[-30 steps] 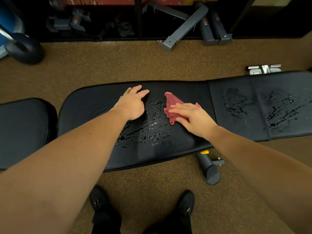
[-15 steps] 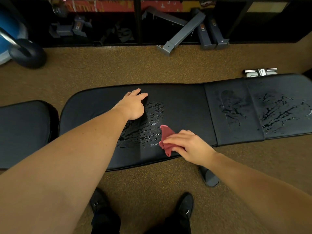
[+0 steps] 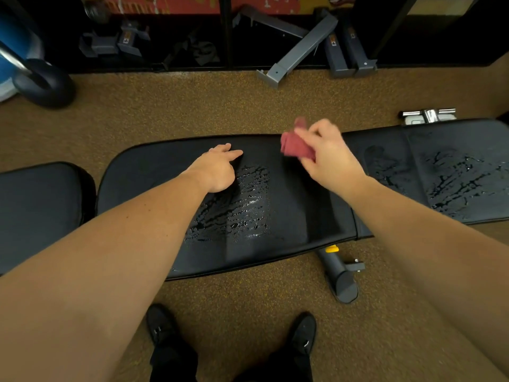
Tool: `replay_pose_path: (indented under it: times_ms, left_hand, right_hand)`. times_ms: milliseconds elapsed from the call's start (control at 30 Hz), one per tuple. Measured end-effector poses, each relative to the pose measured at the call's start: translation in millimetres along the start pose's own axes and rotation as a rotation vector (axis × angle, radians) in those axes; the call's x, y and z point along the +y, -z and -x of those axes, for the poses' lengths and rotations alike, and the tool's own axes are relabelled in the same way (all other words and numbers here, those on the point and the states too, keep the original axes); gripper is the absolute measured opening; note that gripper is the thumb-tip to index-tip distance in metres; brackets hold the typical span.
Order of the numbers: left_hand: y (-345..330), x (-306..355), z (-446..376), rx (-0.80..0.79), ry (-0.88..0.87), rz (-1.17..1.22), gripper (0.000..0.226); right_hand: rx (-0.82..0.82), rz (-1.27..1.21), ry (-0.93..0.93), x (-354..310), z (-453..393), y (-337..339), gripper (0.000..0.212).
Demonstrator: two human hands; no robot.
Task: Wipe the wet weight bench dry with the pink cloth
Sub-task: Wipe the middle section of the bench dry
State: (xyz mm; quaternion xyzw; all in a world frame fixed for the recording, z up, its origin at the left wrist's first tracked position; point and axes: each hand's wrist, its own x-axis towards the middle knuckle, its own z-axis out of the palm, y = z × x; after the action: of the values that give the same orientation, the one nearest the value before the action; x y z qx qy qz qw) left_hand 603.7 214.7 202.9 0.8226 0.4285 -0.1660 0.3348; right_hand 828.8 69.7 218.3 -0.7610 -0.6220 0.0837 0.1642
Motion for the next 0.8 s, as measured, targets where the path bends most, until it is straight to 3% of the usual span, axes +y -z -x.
replay_pose_path:
  times_ms: [100, 200, 467, 667, 800]
  left_hand:
    - [-0.7, -1.6, 2.4, -0.015, -0.008, 0.000, 0.067]
    - [-2.2, -4.5, 4.1, -0.010, -0.031, -0.008, 0.067]
    - [-5.6, -9.1, 5.4, -0.005, -0.043, -0.027, 0.071]
    - [-4.8, -11.8, 5.7, -0.005, -0.052, -0.035, 0.073]
    - [-4.1, -11.0, 6.4, -0.018, -0.048, -0.028, 0.073]
  right_hand:
    - [-0.153, 0.230, 0.144, 7.7, 22.5, -24.6, 0.055]
    - [-0.239, 0.166, 0.193, 8.6, 48.5, -37.4, 0.061]
    - [-0.226, 0.071, -0.048, 3.1, -0.3, -56.4, 0.055]
    - [-0.387, 0.092, 0.226, -13.0, 18.8, -58.2, 0.058]
    - [-0.416, 0.068, 0.292, -20.2, 45.1, -62.1, 0.056]
